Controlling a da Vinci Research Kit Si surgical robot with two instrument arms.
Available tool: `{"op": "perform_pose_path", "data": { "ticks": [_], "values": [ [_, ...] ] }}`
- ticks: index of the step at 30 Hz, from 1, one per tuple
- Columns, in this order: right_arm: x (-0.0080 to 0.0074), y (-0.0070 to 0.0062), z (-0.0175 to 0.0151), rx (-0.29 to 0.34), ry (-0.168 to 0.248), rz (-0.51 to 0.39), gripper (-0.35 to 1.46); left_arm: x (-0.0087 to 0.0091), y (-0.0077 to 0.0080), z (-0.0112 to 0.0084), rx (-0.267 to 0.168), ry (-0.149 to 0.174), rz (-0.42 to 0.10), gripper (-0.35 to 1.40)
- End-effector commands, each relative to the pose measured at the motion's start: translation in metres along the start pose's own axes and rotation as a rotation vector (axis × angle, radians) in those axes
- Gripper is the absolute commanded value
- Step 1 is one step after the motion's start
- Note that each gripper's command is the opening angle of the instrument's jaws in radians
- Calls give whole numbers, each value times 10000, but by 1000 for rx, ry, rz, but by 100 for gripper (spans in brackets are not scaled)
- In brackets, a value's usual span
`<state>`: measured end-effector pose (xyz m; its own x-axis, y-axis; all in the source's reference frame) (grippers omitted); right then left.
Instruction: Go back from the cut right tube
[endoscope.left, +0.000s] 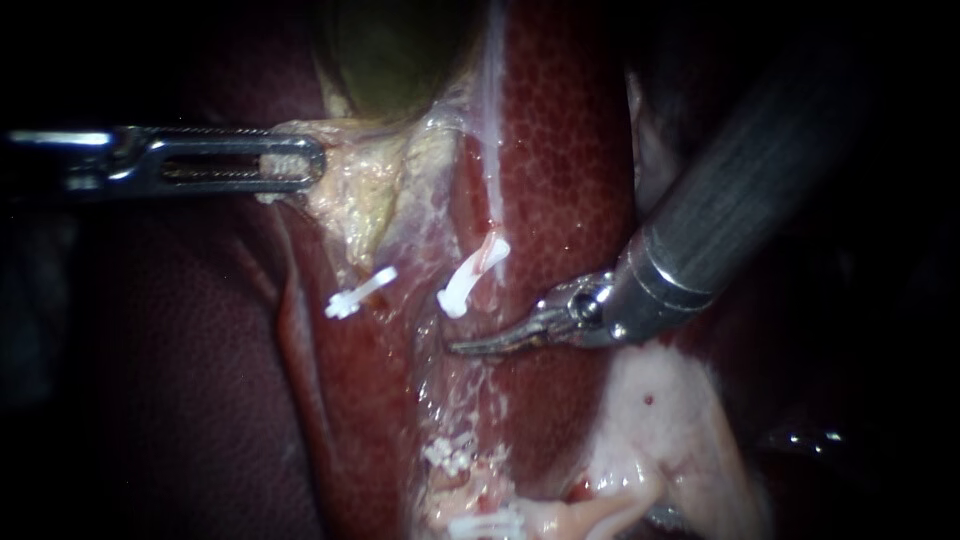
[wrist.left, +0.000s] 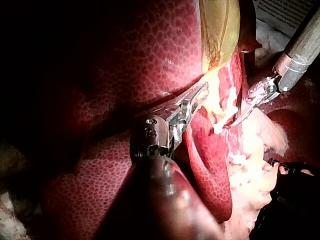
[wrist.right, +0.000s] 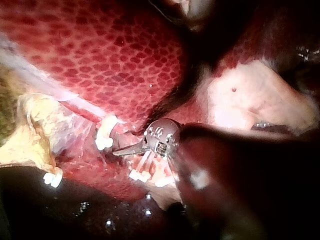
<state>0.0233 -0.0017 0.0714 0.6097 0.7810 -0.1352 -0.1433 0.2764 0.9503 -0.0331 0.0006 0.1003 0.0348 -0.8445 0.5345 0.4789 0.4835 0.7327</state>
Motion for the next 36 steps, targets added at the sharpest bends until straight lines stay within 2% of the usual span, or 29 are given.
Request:
{"op": "perform_pose_path", "data": {
  "ticks": [1,14,15,17,18,19,20,21,24,33,36],
  "values": [
    [-1,0,0,0,-1,-3,-35,0,0,0,2,2,0,-35],
    [-3,-5,2,10,-3,-7,-35,3,1,2,1,11,3,-35],
    [-4,-7,2,16,2,-8,-25,3,1,2,1,11,3,-35],
    [-6,-9,3,47,34,-6,76,3,1,2,1,11,3,-35],
    [-7,-10,5,48,84,-31,123,3,1,2,1,11,3,-35],
    [-8,-10,6,37,134,-30,138,3,1,2,1,11,3,-35],
    [-9,-10,7,28,178,-28,143,3,1,2,1,11,3,-35],
    [-10,-10,7,27,204,-25,143,3,1,2,1,11,3,-35],
    [-13,-9,8,55,177,-31,143,3,1,2,1,11,3,-35],
    [-17,-11,5,57,173,-52,143,3,1,2,1,11,3,-35],
    [-21,-14,2,52,172,-142,143,3,2,2,1,11,3,-35]
  ]
}}
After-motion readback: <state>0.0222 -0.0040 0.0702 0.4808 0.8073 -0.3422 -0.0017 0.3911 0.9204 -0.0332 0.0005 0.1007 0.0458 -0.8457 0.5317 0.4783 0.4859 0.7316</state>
